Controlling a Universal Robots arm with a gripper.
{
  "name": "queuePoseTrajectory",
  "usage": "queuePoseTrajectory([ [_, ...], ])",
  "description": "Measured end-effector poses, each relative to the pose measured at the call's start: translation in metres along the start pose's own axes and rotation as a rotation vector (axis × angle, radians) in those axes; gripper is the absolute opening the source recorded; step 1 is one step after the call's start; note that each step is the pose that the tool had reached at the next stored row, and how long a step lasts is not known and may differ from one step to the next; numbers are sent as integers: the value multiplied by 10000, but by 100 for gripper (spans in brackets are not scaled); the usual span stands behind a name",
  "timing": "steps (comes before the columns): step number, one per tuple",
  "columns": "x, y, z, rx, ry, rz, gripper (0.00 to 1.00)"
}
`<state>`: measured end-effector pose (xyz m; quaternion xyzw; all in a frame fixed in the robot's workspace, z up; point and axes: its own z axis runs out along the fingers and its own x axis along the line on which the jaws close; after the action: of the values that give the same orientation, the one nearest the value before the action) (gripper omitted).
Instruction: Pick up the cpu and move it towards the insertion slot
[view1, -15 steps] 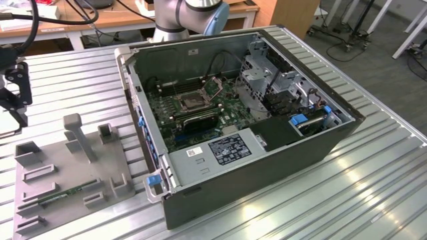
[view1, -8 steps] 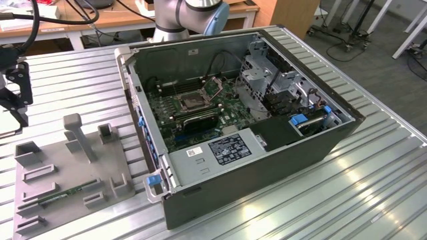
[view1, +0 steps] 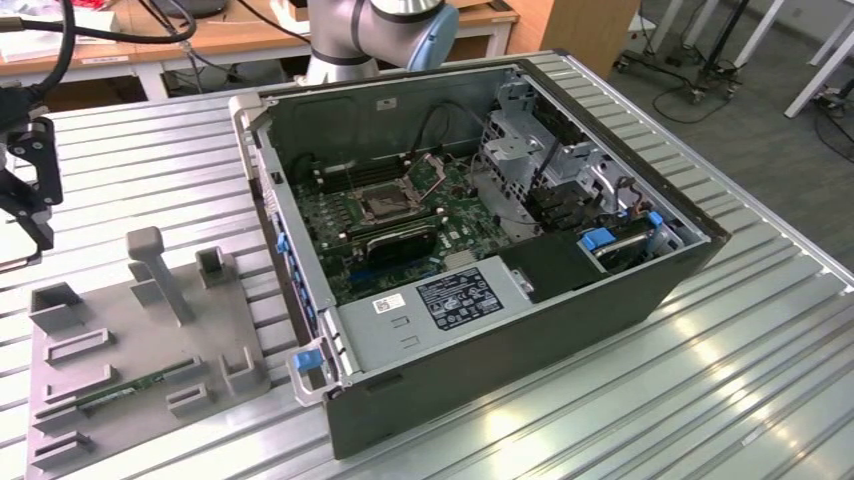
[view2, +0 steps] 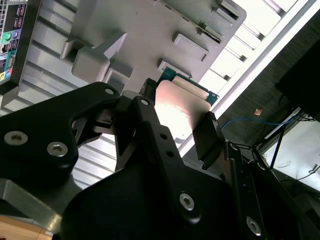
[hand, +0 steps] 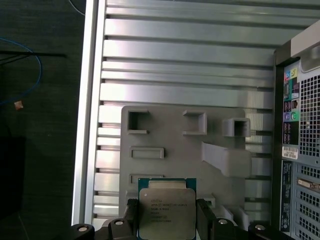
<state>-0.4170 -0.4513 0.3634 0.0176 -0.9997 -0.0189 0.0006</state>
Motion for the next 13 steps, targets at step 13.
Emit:
queuePoseTrajectory([
  [13,-7,1,-34,1,2,-1,55],
])
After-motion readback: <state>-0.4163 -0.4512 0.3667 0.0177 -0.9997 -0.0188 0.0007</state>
